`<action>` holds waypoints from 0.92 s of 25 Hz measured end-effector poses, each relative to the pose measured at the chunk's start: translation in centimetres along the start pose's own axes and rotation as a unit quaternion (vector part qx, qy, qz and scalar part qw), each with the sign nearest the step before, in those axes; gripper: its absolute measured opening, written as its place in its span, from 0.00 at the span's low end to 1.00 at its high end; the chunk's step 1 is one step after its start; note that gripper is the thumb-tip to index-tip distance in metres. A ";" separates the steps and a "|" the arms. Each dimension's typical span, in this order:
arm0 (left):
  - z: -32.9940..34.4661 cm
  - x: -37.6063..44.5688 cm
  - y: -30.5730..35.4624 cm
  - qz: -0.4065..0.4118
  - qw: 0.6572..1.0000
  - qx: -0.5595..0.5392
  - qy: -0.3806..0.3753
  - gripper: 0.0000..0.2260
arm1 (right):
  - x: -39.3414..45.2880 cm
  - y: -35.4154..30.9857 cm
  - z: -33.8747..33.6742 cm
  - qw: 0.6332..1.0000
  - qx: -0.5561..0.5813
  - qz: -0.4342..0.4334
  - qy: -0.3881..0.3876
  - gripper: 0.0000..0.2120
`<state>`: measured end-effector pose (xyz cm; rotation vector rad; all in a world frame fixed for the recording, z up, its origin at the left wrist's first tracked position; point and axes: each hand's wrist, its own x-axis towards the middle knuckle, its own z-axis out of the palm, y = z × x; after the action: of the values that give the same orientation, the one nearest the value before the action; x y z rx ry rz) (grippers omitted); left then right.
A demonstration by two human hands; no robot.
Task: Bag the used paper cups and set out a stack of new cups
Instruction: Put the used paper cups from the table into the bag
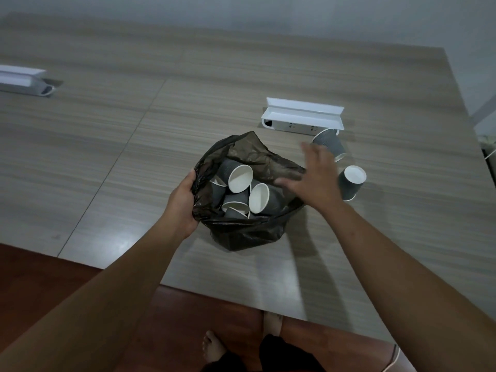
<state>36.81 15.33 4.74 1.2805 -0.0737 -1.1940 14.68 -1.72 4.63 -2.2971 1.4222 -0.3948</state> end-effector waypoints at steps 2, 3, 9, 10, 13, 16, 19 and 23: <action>-0.1 -0.1 -0.1 -0.002 1.000 -0.004 0.008 0.22 | 0.4 1.7 0.1 0.982 0.038 0.183 -0.012 0.35; -0.2 0.0 -0.1 -0.003 1.000 -0.004 0.011 0.22 | 0.5 2.1 0.4 0.965 0.088 0.240 -0.056 0.24; 2.4 0.5 -0.2 -0.013 0.999 -0.027 -0.014 0.21 | 0.0 5.4 -1.0 0.939 0.204 0.255 0.104 0.12; 3.0 0.7 -0.3 -0.016 0.999 -0.033 -0.018 0.21 | -0.7 5.5 -1.8 0.947 0.204 0.232 0.091 0.11; 4.0 1.6 -0.7 -0.019 0.999 -0.049 -0.012 0.20 | -3.1 6.7 -3.0 0.958 0.237 0.145 -0.077 0.14; 3.6 2.6 -0.9 -0.025 0.998 -0.051 0.001 0.16 | -1.3 10.1 -2.9 0.953 0.223 0.185 0.090 0.13; 3.6 2.7 -0.7 -0.025 0.999 -0.028 0.000 0.16 | 1.9 13.3 -2.2 0.979 0.073 0.191 -0.006 0.37; 4.4 1.7 -0.8 -0.032 0.999 0.025 -0.025 0.15 | 4.2 14.2 -0.3 0.977 0.042 0.197 -0.070 0.37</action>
<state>34.30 11.23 4.81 1.3048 -0.1012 -1.2858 5.34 -11.18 -1.84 -1.8746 1.7017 -0.1630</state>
